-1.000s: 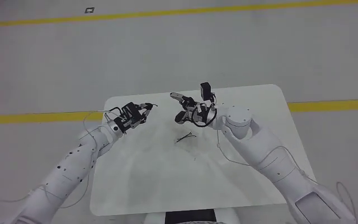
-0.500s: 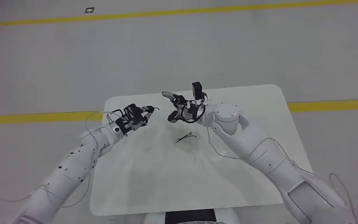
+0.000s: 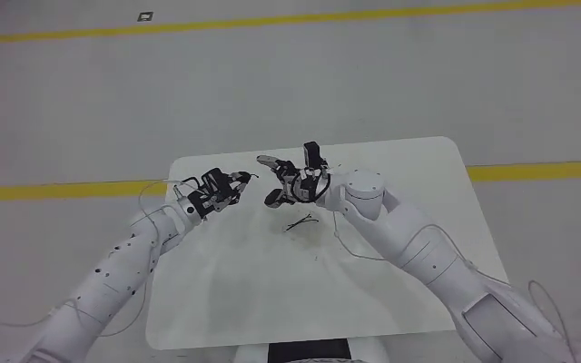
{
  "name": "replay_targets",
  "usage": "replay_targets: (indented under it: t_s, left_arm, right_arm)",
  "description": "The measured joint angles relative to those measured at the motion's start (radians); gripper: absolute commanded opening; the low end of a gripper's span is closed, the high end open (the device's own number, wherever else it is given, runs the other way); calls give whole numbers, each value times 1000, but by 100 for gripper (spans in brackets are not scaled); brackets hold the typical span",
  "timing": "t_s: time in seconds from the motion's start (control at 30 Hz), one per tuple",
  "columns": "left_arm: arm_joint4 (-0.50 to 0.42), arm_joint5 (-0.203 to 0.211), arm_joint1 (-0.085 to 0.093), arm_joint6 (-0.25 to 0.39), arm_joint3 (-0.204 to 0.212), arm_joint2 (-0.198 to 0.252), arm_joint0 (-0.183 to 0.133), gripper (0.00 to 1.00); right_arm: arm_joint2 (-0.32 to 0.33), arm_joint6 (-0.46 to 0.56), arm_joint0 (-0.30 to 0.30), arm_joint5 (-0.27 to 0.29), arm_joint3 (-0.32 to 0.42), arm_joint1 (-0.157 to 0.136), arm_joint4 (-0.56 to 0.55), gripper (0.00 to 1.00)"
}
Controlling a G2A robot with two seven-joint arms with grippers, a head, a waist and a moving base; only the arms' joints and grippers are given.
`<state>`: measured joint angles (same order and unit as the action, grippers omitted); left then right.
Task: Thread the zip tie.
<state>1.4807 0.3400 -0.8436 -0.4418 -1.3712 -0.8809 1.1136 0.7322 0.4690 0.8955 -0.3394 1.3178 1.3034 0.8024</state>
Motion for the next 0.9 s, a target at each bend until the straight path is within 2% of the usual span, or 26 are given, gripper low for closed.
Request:
replay_targets:
  t_s: [0.23,0.47,0.5,0.53,0.57,0.63,0.7,0.77,0.9]
  left_arm:
    - [0,0,0,0,0,0,0,0]
    - [0,0,0,0,0,0,0,0]
    - [0,0,0,0,0,0,0,0]
    - [0,0,0,0,0,0,0,0]
    - [0,0,0,0,0,0,0,0]
    - [0,0,0,0,0,0,0,0]
    - [0,0,0,0,0,0,0,0]
    - [0,0,0,0,0,0,0,0]
    - [0,0,0,0,0,0,0,0]
  right_arm:
    - [2,6,-1,5,-5,4,21,100]
    - [20,-22,24,19,-1,11,29,100]
    - [20,-20,24,18,-7,13,30,90]
    - [20,-18,24,17,-12,15,31,65]
    - [20,-15,24,16,-17,17,32,49]
    - [19,-7,25,17,-28,21,36,40]
    - [20,0,28,23,-39,25,44,24]
    - [19,2,28,27,-47,29,44,16]
    - [18,4,25,32,-59,37,36,16]
